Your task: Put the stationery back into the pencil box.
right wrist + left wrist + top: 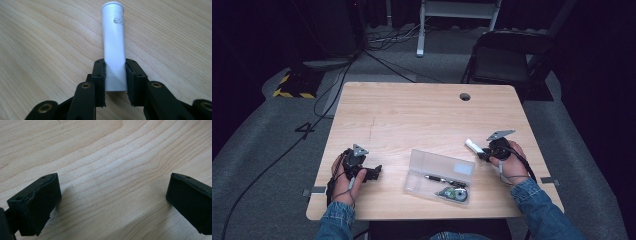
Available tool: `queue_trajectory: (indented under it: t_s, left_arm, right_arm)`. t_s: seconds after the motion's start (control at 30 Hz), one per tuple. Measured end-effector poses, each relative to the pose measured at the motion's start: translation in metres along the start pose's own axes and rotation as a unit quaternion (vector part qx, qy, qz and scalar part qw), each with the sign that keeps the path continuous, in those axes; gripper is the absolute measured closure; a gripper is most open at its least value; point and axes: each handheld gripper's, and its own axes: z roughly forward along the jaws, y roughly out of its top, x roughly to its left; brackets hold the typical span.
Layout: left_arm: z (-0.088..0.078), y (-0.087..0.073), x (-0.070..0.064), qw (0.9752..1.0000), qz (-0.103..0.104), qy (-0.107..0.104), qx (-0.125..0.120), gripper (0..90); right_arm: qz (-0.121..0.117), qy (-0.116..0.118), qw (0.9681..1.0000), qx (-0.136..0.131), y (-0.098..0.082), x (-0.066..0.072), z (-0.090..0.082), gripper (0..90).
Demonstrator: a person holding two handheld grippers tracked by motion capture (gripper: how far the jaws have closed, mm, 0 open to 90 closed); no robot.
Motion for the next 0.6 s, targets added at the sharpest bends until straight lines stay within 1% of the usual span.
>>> queue_trajectory:
  t_s: [0.13,0.33,0.6]
  left_arm:
    - [0.000,0.000,0.000,1.0000,0.001,0.000,0.000,0.1]
    - [0.000,0.000,0.000,1.0000,0.000,0.000,0.000,0.1]
    - [0.000,0.000,0.000,1.0000,0.000,0.000,0.000,0.1]
  right_arm:
    - [0.007,-0.001,1.0000,-0.007,0.001,-0.001,-0.004,71.2]
    - [0.014,0.004,0.9997,-0.021,0.003,-0.002,-0.012,71.2]
    - [0.013,0.009,0.9990,-0.042,0.008,0.000,-0.026,71.2]
